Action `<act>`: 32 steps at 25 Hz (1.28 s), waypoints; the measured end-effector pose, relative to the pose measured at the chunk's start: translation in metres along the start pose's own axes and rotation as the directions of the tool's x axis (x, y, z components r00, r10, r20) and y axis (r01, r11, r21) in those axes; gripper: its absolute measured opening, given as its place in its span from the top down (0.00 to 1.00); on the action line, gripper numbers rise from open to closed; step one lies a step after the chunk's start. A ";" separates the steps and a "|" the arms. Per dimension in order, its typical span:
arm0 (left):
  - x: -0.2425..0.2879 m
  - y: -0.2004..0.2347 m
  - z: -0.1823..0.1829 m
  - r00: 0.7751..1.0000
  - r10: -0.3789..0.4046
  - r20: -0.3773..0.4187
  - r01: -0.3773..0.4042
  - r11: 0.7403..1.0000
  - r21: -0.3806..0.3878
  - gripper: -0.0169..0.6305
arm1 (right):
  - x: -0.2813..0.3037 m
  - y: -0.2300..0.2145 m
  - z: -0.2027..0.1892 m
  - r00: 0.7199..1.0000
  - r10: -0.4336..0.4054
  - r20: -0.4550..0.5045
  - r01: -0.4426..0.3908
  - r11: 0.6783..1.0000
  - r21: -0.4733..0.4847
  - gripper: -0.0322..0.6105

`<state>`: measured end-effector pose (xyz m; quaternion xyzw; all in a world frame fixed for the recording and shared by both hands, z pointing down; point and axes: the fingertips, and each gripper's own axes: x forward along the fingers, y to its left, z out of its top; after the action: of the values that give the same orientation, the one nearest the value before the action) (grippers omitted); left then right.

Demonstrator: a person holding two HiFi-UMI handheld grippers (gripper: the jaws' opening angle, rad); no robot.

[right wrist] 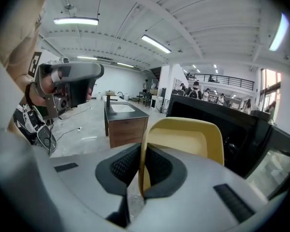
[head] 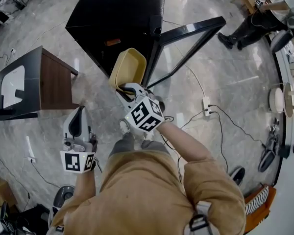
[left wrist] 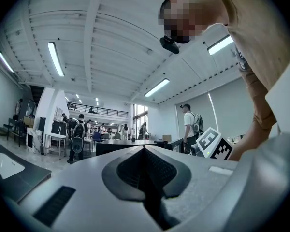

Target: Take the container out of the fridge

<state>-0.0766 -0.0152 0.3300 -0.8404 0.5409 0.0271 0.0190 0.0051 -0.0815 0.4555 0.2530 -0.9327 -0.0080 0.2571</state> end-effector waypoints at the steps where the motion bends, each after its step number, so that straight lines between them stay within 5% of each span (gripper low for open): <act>1: 0.001 0.000 0.001 1.000 -0.002 0.001 0.002 1.000 0.001 0.97 | -0.001 0.000 0.002 1.000 -0.002 0.005 0.002 1.000 0.004 0.93; 32: 0.007 -0.004 0.030 0.999 -0.024 0.046 0.023 0.999 0.025 0.97 | -0.064 -0.016 0.064 0.984 -0.065 0.166 0.048 0.994 0.101 0.93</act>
<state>-0.0709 -0.0178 0.3000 -0.8455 0.5309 0.0396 0.0423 0.0290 -0.0729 0.3677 0.2899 -0.9429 0.0084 0.1640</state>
